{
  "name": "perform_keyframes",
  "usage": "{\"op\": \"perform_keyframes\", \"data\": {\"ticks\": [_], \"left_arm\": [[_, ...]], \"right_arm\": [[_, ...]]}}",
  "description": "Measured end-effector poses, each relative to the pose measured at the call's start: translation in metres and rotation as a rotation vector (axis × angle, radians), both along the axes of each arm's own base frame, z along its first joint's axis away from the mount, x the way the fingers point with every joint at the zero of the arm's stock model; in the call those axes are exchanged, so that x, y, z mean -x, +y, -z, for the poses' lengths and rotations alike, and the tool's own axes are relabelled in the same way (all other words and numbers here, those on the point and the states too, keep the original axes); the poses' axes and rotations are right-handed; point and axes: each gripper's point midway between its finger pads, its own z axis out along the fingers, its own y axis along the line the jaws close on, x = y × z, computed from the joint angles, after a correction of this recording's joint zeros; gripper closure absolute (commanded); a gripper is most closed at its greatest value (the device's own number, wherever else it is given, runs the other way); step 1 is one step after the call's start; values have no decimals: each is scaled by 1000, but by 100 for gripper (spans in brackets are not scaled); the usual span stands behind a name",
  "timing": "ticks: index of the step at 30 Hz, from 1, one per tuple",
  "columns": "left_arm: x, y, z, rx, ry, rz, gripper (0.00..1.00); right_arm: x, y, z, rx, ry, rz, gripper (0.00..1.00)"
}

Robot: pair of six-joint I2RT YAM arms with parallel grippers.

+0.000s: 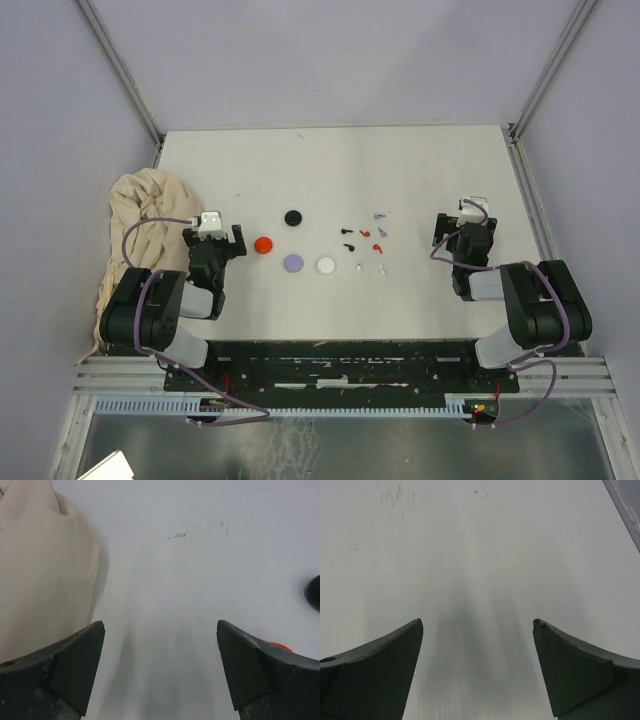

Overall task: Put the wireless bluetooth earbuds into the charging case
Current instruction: Pick up the charging case at the center of the board.

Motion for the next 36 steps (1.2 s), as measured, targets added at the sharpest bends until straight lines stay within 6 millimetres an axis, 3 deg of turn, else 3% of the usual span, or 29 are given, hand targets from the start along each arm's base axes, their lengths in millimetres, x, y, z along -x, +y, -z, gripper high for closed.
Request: {"op": "perform_keyframes", "data": {"ticks": [20, 24, 26, 31, 34, 36], "left_arm": [[0, 0, 0, 0, 0, 0, 1], [0, 1, 0, -3, 23, -8, 1], [-4, 0, -11, -3, 22, -3, 1], [-11, -21, -77, 20, -112, 80, 1], [-4, -38, -110, 77, -195, 160, 1], [-4, -46, -126, 160, -230, 182, 1]], "right_arm": [[0, 0, 0, -1, 0, -1, 1], [5, -1, -4, 4, 64, 14, 1], [-1, 0, -29, -10, 51, 30, 1], [-28, 19, -140, -126, -98, -21, 0], [-29, 43, -202, -222, -199, -128, 1], [-23, 60, -226, -277, -249, -211, 1]]}}
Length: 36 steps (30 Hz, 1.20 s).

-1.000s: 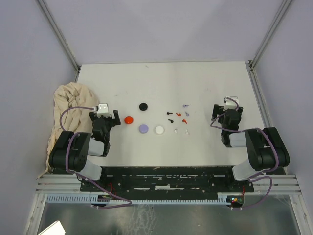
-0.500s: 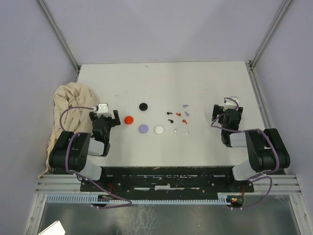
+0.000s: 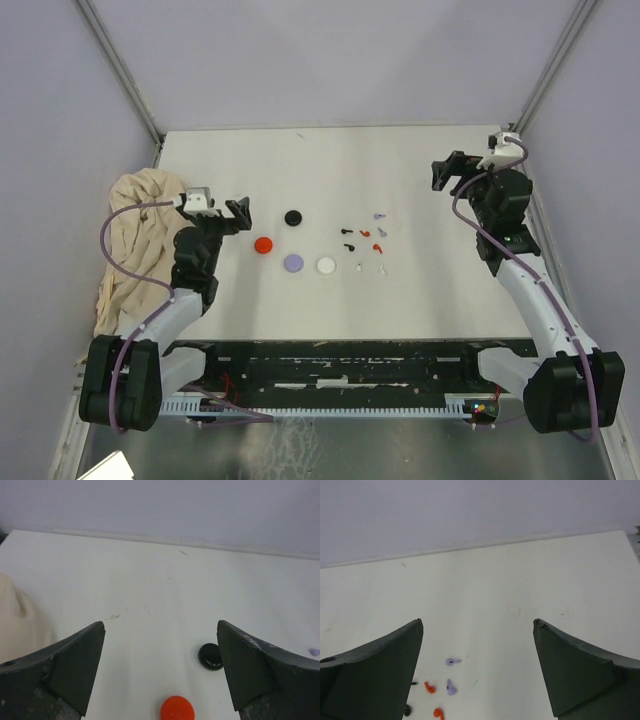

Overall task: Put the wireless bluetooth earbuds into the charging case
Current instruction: Pick up the charging case at the center of the board.

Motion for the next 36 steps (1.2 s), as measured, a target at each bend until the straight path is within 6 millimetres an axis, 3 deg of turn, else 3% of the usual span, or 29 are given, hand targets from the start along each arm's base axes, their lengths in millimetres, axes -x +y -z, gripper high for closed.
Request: {"op": "perform_keyframes", "data": {"ticks": [3, 6, 8, 10, 15, 19, 24, 28, 36], "left_arm": [[-10, -13, -4, 98, 39, 45, 1], [-21, -29, 2, 172, 94, 113, 1], [-22, -39, 17, 229, 149, 148, 1], [-20, -45, 27, 278, 177, 173, 1], [-15, -55, 44, 395, 231, 206, 1], [-19, -56, 53, 438, 293, 195, 1], [-15, -56, 57, 440, 327, 194, 1], [-7, -55, 51, 431, 338, 192, 1], [5, -47, 46, 390, 350, 160, 1]], "right_arm": [[3, 24, -1, -58, 13, -120, 1], [0, 38, 32, -86, 131, -184, 1], [4, 42, 53, -96, 211, -200, 1], [8, 45, 62, -105, 251, -206, 1], [16, 57, 70, -88, 306, -226, 1], [16, 78, 69, -13, 348, -260, 1], [23, 117, 78, 114, 408, -324, 1], [29, 152, 97, 202, 464, -377, 1], [46, 236, 129, 395, 518, -497, 2]]}}
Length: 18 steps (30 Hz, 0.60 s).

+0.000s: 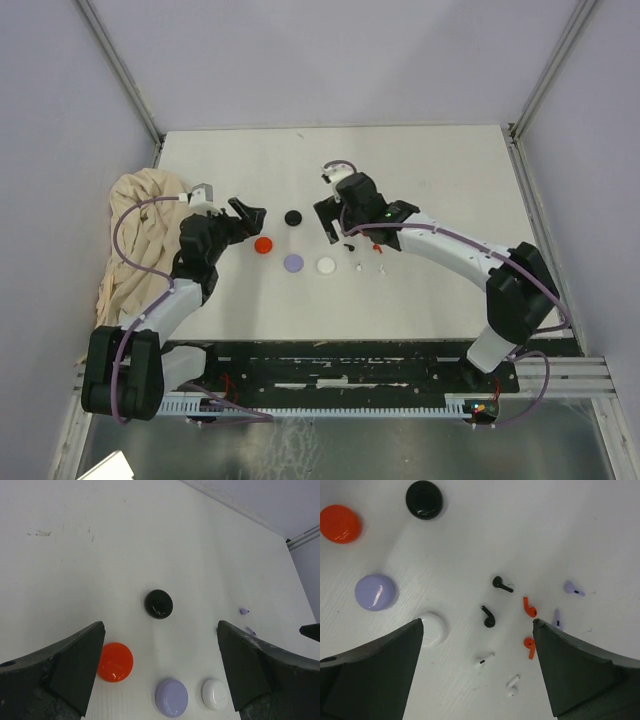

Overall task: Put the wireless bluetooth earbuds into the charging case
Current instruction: Pick up the charging case at the center of the board.

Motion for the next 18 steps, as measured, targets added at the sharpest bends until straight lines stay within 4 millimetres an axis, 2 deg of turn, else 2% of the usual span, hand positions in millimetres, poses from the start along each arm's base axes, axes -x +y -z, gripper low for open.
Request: {"op": "perform_keyframes", "data": {"ticks": [3, 7, 13, 18], "left_arm": [[1, 4, 1, -12, 8, -19, 3], [4, 13, 15, -34, 67, -68, 4], [7, 28, 30, -67, 132, -147, 4], [8, 32, 33, -76, 149, -166, 5]], "right_arm": [[5, 31, 5, 23, -3, -57, 4], [6, 65, 14, 43, 0, -116, 8], [1, 90, 33, 61, 29, -154, 9], [9, 101, 49, 77, 63, -188, 9]]}}
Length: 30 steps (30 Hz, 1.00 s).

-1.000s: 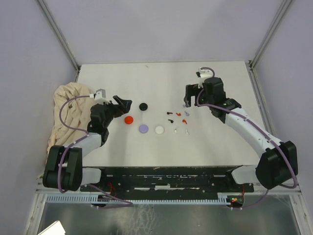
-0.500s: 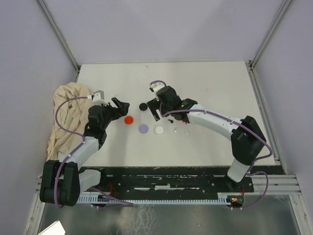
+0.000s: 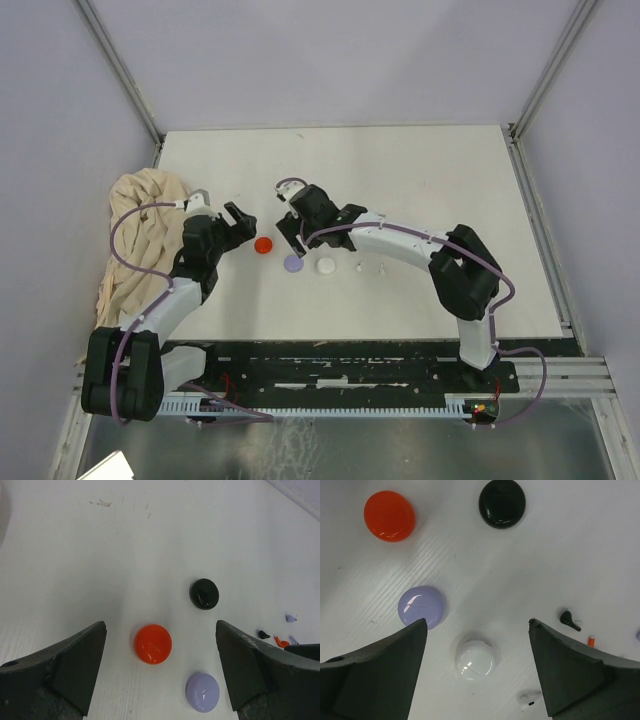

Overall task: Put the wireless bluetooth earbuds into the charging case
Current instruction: Pick up the charging case at the center of the board.

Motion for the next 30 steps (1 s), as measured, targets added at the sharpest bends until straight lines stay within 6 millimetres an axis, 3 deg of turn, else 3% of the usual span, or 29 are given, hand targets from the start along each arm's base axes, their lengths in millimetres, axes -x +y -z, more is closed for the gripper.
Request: {"op": "perform_keyframes", "data": {"ticks": [12, 30], "left_arm": [[-1, -5, -4, 10, 5, 28, 6], [-1, -13, -10, 26, 1, 69, 6]], "right_arm": [[40, 31, 32, 25, 76, -118, 11], [50, 37, 74, 64, 148, -200, 19]]}}
